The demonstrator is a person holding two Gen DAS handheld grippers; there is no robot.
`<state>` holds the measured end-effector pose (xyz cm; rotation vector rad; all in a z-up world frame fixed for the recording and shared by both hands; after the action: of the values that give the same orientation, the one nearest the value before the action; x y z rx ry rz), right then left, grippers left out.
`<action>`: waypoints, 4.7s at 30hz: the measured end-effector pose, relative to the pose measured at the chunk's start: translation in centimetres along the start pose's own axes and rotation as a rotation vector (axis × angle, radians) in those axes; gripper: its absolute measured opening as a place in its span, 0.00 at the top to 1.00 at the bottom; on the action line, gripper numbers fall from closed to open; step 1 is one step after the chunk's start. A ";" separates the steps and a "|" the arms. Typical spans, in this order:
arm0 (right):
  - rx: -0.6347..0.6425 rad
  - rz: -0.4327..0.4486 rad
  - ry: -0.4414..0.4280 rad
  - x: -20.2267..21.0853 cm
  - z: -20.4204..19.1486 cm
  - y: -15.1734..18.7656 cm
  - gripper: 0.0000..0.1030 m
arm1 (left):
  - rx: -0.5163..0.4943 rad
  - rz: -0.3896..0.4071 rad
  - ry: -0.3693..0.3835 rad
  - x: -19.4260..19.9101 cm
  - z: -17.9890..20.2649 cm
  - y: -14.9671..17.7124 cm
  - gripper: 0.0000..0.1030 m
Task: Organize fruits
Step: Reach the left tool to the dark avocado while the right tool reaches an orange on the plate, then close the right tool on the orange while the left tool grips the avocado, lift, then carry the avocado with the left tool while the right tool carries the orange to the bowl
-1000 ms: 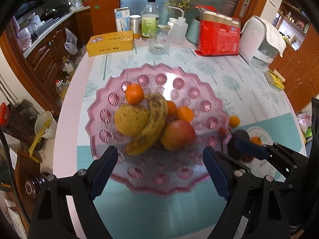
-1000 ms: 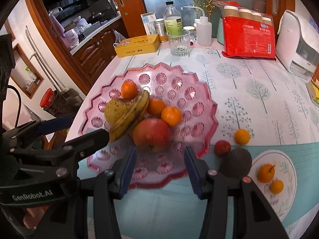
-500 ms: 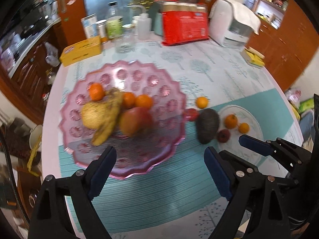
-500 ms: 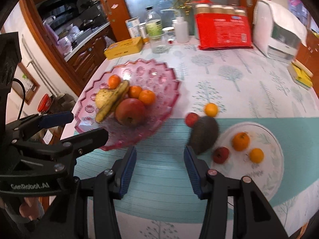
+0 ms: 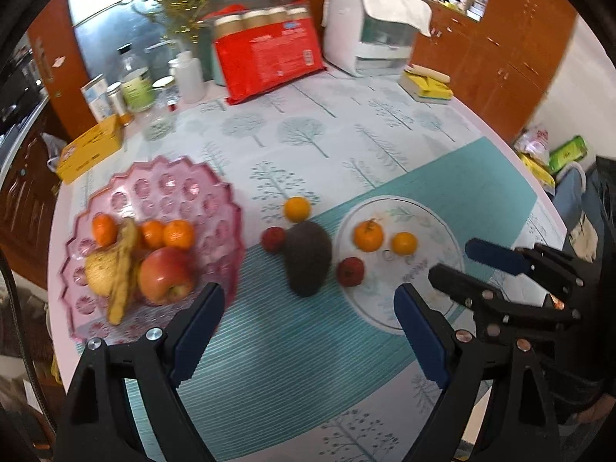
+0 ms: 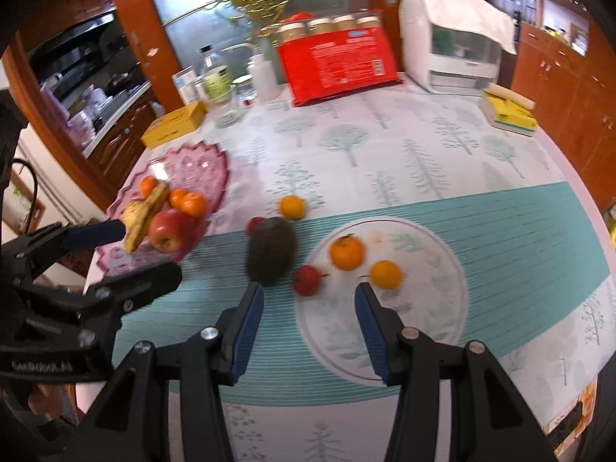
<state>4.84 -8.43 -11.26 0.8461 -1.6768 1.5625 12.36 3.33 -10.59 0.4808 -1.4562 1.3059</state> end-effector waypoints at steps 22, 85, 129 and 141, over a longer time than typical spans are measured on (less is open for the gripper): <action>0.005 -0.110 -0.093 -8.0 8.7 -0.3 0.51 | 0.250 -0.043 -0.129 -11.5 1.5 -0.6 0.14; 0.175 -0.187 -0.287 -13.2 4.7 -1.6 0.62 | 0.445 -0.120 -0.055 -16.3 -1.0 0.0 0.44; 0.247 0.049 -0.268 -5.2 -13.4 -15.5 0.62 | 0.300 0.146 -0.196 6.4 -17.3 -3.5 0.43; 0.228 -0.124 -0.227 -12.9 -15.4 -12.9 0.62 | 0.293 0.009 -0.068 -2.3 -19.8 -0.2 0.43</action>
<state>23.51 6.24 -14.21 1.2619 -1.5830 1.6411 21.88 19.96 -15.94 0.7165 -1.3277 1.5314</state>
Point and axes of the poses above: each gripper's, at about its wrist camera, not at the fingertips, and x roughly against the way its jaws point, z to its right, y to its underside, the point moved 5 cm from there along -x, roughly the way its jaws point, and after that the axes turned 11 degrees about x, right-handed, at the moved point
